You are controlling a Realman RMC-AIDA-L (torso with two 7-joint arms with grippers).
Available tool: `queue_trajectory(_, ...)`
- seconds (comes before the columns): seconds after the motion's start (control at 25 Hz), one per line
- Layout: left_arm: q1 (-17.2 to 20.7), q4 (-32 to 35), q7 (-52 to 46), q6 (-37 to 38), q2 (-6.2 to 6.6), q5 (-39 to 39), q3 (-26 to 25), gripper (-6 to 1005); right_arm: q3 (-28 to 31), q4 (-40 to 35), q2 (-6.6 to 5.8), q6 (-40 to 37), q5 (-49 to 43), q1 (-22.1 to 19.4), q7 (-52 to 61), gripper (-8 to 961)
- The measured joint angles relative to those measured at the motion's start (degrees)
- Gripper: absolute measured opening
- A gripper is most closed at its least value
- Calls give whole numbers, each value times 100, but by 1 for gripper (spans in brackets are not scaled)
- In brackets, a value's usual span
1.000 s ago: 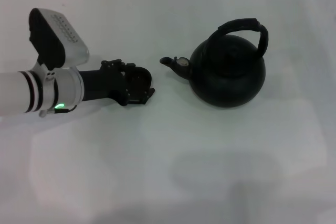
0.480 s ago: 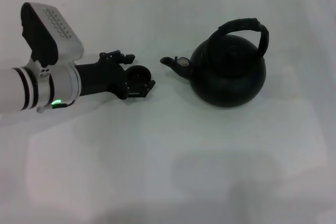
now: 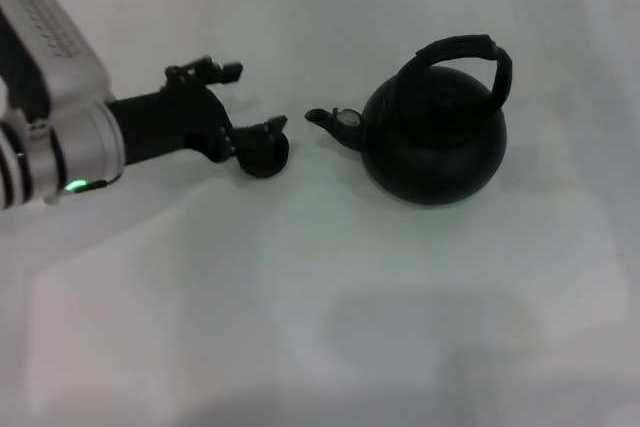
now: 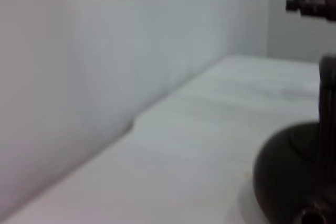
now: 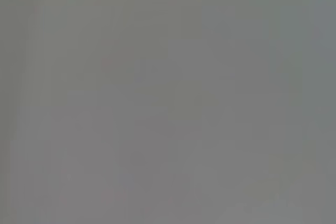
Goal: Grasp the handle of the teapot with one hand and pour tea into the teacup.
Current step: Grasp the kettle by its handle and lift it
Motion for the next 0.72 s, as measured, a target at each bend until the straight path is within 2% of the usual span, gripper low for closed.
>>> queue_trajectory(0.08, 244, 263, 114, 115, 17, -179, -127, 879, -13, -12, -4, 0, 0, -20, 3, 582)
queue_trajectory(0.2, 581, 486, 321, 444, 0, -402, -612, 879, -40, -69, -7, -29, -15, -70, 6, 582)
queue_trajectory(0.32, 833, 390, 655, 911, 9, -900, -1130, 879, -79, -87, -9, -213, -40, -155, 35, 582)
queue_trajectory(0.4, 956, 49, 1128, 1462, 11, -1320, -1636, 879, -259, -106, -22, -378, -62, -247, 196, 582)
queue_trajectory(0.48, 1026, -509, 1683, 2226, 14, -1709, -2276, 879, -736, -325, -68, -380, -147, -423, 715, 582)
queue_trajectory(0.6, 1050, -1163, 2143, 2982, 22, -1924, -3026, 878, -1682, -1195, -218, -174, -460, -918, 2118, 582)
queue_trajectory(0.64, 1068, -1393, 2291, 3185, 17, -1936, -3341, 878, -1863, -1507, -259, -136, -633, -1091, 2568, 582)
queue_trajectory(0.72, 1129, -1585, 2455, 3316, 12, -1935, -3611, 878, -2078, -2186, -319, -100, -1091, -1446, 3389, 583)
